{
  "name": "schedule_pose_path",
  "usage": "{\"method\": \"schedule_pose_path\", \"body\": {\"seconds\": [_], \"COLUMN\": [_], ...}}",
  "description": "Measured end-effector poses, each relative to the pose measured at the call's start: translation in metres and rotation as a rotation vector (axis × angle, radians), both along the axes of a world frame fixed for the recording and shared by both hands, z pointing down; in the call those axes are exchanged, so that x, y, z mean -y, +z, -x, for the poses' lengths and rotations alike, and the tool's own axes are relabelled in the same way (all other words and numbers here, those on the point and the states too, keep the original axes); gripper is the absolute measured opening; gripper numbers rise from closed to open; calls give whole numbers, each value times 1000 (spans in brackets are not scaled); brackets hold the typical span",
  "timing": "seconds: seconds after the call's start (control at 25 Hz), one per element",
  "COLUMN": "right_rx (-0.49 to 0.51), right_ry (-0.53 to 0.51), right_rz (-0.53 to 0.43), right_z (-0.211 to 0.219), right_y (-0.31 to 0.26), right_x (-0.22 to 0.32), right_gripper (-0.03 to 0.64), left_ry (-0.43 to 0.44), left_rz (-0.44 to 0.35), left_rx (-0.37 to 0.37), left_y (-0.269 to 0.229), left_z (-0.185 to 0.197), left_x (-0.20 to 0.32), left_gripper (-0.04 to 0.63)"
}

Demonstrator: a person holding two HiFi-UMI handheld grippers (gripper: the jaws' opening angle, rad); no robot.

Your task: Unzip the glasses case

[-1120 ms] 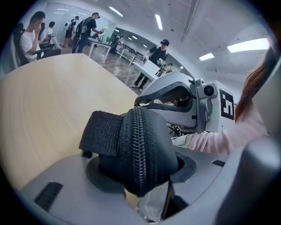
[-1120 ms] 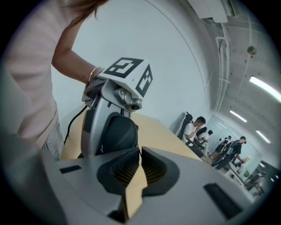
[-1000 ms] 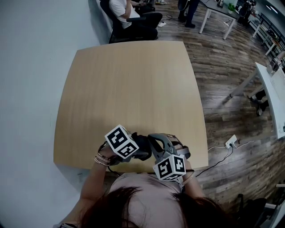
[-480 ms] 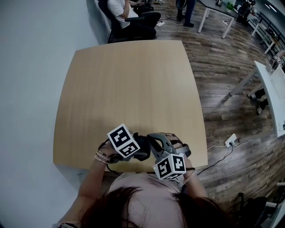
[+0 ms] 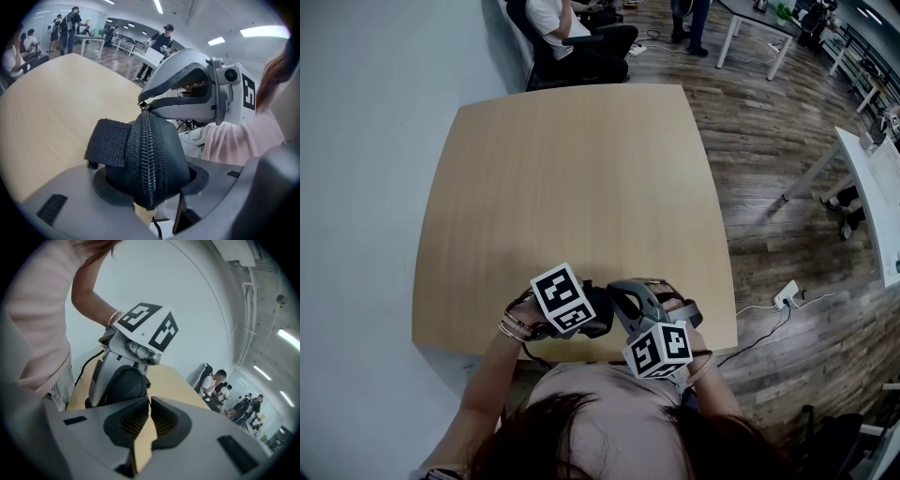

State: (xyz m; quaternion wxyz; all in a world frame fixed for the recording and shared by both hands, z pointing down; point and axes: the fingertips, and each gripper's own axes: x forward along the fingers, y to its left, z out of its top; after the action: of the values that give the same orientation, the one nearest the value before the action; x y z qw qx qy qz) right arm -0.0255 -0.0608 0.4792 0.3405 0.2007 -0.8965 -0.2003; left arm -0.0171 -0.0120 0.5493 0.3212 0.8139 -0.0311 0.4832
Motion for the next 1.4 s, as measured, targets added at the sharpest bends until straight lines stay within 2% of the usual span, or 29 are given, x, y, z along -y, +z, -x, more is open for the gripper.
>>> {"method": "schedule_pose_path", "body": {"seconds": [0.44, 1.4], "right_rx": [-46, -146], "right_ry": [-52, -120], "right_rz": [2, 12], "right_z": [3, 9], "right_y": [3, 14], "right_x": [-5, -12], "right_gripper": [20, 20], "left_ry": [90, 177], "left_rz": [-14, -17], "left_rx": [64, 142], "left_y": [10, 31], "left_z": [3, 3], "left_x": [-6, -13], "left_gripper": [227, 225]}}
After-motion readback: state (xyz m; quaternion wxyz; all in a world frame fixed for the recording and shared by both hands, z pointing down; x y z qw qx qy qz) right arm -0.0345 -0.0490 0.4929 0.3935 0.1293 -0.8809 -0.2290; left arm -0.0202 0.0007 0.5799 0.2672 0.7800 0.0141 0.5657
